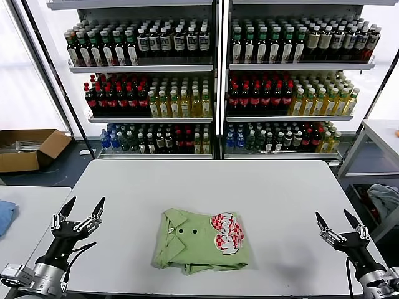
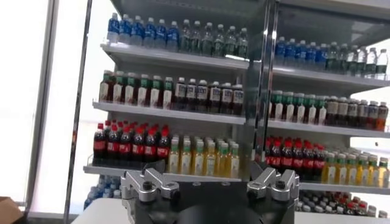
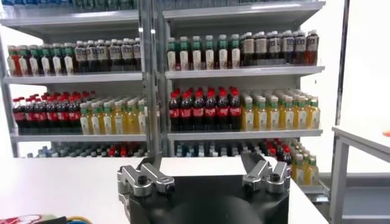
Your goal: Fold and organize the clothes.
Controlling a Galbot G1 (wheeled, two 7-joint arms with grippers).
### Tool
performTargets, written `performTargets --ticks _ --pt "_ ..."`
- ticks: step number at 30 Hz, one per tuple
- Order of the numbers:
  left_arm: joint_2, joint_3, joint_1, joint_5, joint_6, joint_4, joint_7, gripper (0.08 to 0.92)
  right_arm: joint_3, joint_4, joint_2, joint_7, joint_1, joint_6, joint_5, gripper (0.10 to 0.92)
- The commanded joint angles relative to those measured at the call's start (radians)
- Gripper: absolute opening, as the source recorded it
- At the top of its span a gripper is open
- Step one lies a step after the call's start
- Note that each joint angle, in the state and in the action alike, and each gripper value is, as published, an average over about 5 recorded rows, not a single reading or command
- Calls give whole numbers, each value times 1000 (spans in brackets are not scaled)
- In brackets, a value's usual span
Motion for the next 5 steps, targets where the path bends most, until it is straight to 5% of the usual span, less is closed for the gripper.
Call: performTargets --ticks 1,5 --pt "-27 -22 -1 41 25 -30 29 823 28 -1 24 -12 2 6 -15 823" --pt "-27 -23 7 71 11 -27 34 823 31 3 26 -13 2 5 -11 823"
